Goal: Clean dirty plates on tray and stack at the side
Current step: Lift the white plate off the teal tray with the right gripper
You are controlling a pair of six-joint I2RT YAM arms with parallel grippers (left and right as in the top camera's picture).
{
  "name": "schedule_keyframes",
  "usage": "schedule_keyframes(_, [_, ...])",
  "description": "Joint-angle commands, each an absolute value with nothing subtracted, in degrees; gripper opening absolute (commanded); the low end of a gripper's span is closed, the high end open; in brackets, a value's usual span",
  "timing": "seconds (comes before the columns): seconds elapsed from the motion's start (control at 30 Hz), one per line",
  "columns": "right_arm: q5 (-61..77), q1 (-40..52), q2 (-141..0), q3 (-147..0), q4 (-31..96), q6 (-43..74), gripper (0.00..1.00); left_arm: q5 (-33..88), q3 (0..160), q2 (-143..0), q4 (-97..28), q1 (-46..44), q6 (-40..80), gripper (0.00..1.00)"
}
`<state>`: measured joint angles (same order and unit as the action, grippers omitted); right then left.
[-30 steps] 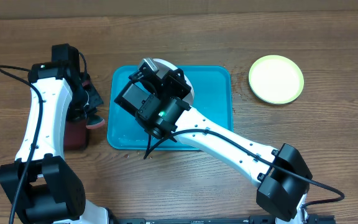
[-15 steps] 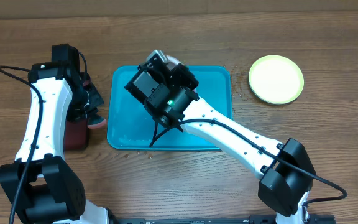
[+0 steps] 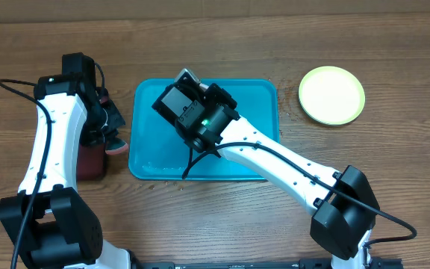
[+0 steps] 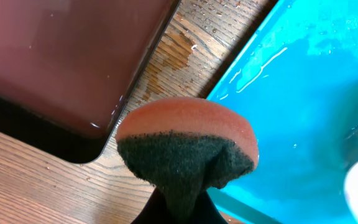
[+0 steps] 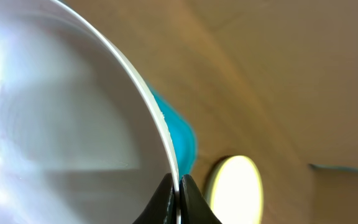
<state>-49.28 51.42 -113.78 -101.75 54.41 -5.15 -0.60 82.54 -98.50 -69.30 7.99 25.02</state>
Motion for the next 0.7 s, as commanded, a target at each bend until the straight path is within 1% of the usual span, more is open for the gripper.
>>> schedule_keyframes(0.0, [-63.0,51.3,-110.7,-102.1,52.1,-4.0,0.04,0.1,82.2,-97.4,-69.4,8.3,23.7,0.04])
schedule_keyframes(0.03, [-63.4,51.3,-110.7,-102.1,51.6,-4.1,0.04,0.1,82.2,-97.4,-69.4,8.3,23.8,0.04])
schedule_keyframes(0.1, [-58.2,51.3,-110.7,-102.0,52.1,-4.5,0.04,0.0,82.2,-97.4,-69.4,8.3,23.8,0.04])
schedule_keyframes(0.13, [-47.4,50.9,-110.7,-102.0,54.0,-6.9,0.04,0.0,82.2,-97.4,-69.4,8.3,23.8,0.04])
schedule_keyframes(0.17, [-40.1,50.5,-110.8,-101.9,55.3,-9.0,0.04,0.0,82.2,-97.4,-69.4,8.3,23.7,0.05])
schedule_keyframes(0.23, [-33.8,49.5,-111.2,-101.9,56.6,-9.1,0.04,0.0,82.2,-97.4,-69.4,8.3,23.7,0.04])
schedule_keyframes(0.3, [-34.8,48.5,-111.2,-101.9,56.6,-6.1,0.04,0.0,82.2,-97.4,-69.4,8.3,23.7,0.04])
schedule_keyframes(0.43, [-41.8,47.4,-110.4,-102.0,54.4,1.5,0.04,0.0,82.2,-97.4,-69.5,8.3,23.7,0.04])
schedule_keyframes(0.47, [-41.9,47.2,-110.3,-102.0,53.9,1.8,0.04,0.0,82.2,-97.4,-69.5,8.3,23.5,0.04])
schedule_keyframes(0.57, [-39.6,47.2,-110.3,-102.0,53.5,-0.4,0.04,0.0,82.2,-97.4,-69.4,8.3,23.1,0.04])
schedule_keyframes(0.67, [-32.9,47.2,-110.5,-102.0,56.3,-8.8,0.04,0.1,82.2,-97.4,-69.4,8.3,23.1,0.04])
